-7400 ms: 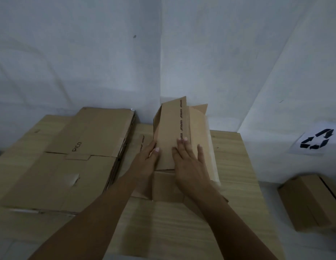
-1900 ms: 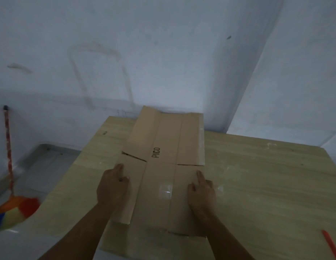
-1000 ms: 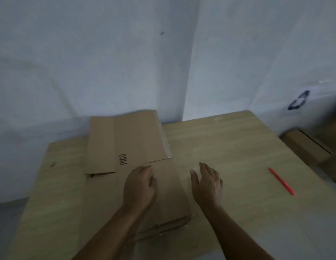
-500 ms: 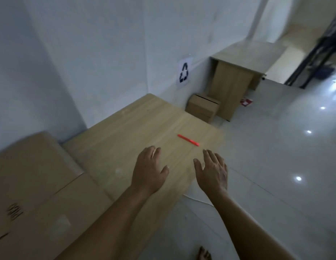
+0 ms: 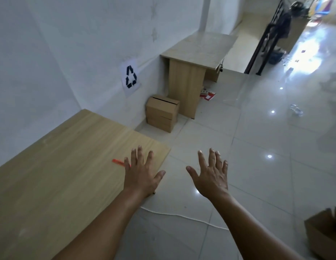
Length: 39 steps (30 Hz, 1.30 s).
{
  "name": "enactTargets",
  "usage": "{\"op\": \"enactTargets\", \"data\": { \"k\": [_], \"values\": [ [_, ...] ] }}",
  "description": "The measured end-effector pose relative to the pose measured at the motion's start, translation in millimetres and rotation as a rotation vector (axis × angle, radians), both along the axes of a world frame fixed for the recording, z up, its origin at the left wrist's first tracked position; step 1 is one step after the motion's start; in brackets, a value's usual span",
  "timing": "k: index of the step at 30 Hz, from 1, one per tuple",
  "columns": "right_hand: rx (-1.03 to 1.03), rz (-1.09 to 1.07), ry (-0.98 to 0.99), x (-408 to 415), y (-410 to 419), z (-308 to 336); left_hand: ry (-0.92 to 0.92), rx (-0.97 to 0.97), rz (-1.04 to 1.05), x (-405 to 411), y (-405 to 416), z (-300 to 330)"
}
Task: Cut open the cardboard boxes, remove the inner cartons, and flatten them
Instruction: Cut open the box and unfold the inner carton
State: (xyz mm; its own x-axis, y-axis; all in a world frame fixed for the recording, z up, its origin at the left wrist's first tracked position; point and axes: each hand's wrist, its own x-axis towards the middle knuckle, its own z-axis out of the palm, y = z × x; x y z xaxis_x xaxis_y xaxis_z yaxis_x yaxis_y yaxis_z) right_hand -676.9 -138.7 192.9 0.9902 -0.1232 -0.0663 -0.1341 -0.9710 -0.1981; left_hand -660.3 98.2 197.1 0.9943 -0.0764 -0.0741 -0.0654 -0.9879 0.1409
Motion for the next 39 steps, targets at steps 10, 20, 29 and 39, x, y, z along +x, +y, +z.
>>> {"op": "enactTargets", "data": {
  "k": [10, 20, 29, 39],
  "values": [
    [0.006, -0.014, 0.030, 124, -113, -12, -0.023, -0.062, -0.027, 130, -108, -6],
    [-0.022, -0.051, 0.061, 280, -197, -11, -0.013, -0.152, -0.102, 301, -191, -26],
    [-0.019, -0.039, 0.080, 418, -260, -15, 0.002, -0.187, -0.083, 439, -250, -36],
    [-0.084, 0.162, 0.128, 587, -367, -27, -0.003, -0.191, 0.098, 566, -339, -60]
  ]
}}
